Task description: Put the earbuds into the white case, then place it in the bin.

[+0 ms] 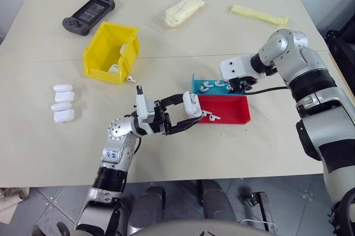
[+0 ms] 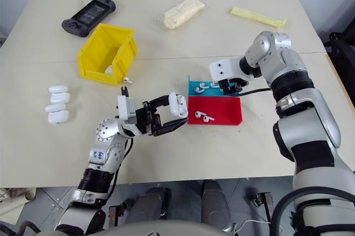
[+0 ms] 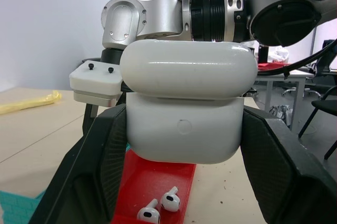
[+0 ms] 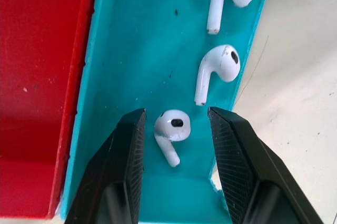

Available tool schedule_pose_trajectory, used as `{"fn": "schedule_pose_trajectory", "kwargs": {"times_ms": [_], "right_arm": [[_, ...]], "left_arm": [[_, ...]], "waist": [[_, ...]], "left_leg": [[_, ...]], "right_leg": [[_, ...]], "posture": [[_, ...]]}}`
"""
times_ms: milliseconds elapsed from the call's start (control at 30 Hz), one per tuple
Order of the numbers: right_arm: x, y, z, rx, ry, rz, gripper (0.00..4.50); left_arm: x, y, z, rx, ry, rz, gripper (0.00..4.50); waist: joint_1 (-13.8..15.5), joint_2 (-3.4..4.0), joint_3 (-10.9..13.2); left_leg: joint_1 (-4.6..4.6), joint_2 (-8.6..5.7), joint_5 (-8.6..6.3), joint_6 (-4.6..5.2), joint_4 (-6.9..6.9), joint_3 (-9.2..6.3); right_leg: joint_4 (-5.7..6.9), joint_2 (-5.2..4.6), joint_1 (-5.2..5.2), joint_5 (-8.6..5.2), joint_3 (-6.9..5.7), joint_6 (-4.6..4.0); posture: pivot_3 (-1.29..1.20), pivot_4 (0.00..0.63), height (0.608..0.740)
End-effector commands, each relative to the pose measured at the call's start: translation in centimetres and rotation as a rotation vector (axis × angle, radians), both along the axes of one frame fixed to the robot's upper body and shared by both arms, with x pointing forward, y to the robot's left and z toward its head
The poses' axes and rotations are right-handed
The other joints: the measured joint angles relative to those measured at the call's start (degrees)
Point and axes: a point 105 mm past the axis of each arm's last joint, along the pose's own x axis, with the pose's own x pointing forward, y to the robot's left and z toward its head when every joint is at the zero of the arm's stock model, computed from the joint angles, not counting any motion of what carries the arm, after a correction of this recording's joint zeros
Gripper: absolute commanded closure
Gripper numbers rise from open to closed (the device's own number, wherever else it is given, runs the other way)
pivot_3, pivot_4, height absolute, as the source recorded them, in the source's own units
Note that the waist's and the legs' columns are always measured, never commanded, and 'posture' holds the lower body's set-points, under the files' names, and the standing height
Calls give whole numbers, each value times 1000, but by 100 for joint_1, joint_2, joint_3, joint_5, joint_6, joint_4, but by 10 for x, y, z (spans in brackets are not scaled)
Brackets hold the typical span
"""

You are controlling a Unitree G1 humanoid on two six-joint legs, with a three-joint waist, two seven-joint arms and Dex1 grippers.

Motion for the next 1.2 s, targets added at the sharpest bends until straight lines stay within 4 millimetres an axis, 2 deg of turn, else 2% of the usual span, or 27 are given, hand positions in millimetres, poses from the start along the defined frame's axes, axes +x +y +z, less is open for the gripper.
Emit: {"fn": "schedule_pose_trajectory", "kwargs": {"times_ms": [33, 67, 100, 133, 267, 500, 667, 833, 1000, 1133, 1200], "right_arm": [[0, -5, -1, -54, 24, -21, 2555], [0, -4, -2, -56, 24, -22, 2555], [0, -4, -3, -51, 26, -23, 2838], [0, -3, -3, -47, 29, -23, 2929], [1, -1, -3, -35, 21, -21, 4017], [0, 1, 3, 8, 16, -22, 4017], [-4, -8, 26, 106, -15, -53, 4017], [-22, -25, 55, 256, -27, -115, 4017], [-40, -38, 76, 460, -53, -206, 4017], [-63, -27, 87, 772, -15, -183, 4017], [-85, -15, 85, 979, 34, -124, 4017]], "left_arm": [[-3, 1, 12, -18, -65, 9, 1700], [-3, 1, 12, -20, -66, 12, 1700], [-3, 1, 13, -21, -68, 13, 1700], [-3, 1, 13, -21, -69, 14, 1700], [-3, 2, 13, -21, -69, 19, 1700], [-3, 3, 13, -17, -67, 15, 1700], [-3, -1, 14, -21, -63, -6, 1700], [-3, -1, 13, -23, -54, -25, 1700], [1, -1, 15, -17, -52, -47, 1700], [5, 0, 18, -10, -55, -58, 1700], [8, 0, 20, -11, -53, -62, 1700]], "waist": [[-1, 0, 0], [-1, 0, 0], [-1, 0, 0], [-1, 0, 0], [-1, 1, -1], [-3, 1, -1], [10, 1, -1], [28, 1, 0], [29, 1, 0], [31, 1, -1], [47, 0, 0]], "left_leg": [[0, -1, 0, 0, 1, 0], [0, 0, 0, 0, 1, 0], [0, 0, 0, 0, 1, 0], [0, 0, 0, 0, 1, 0], [2, 0, 0, 0, 2, 0], [3, 0, 0, 0, 1, 0], [2, 0, 0, 0, 0, 0], [-5, -3, 0, 1, 0, -3], [-6, -2, 0, 0, 1, -3], [-4, 4, -1, 0, -1, -1], [-5, 3, 0, 0, -2, -2]], "right_leg": [[1, 0, 0, 0, 0, 0], [2, 0, 0, 0, 0, 0], [2, 0, 0, 0, 0, 0], [2, 0, 0, 0, 0, 0], [3, -1, 2, 0, 0, 0], [6, 0, 1, 0, 0, 0], [5, -1, -1, 0, 0, 0], [-2, -4, -1, 0, -4, 0], [-7, -4, -1, 0, -7, 0], [-8, 2, -1, 0, -6, 0], [-1, -1, 0, 0, -7, 0]], "posture": [[0, 150, 740], [0, 150, 740], [0, 150, 740], [0, 150, 740], [0, 150, 740], [0, 150, 740], [0, 150, 740], [0, 150, 740], [0, 150, 740], [0, 150, 740], [0, 150, 740]]}}
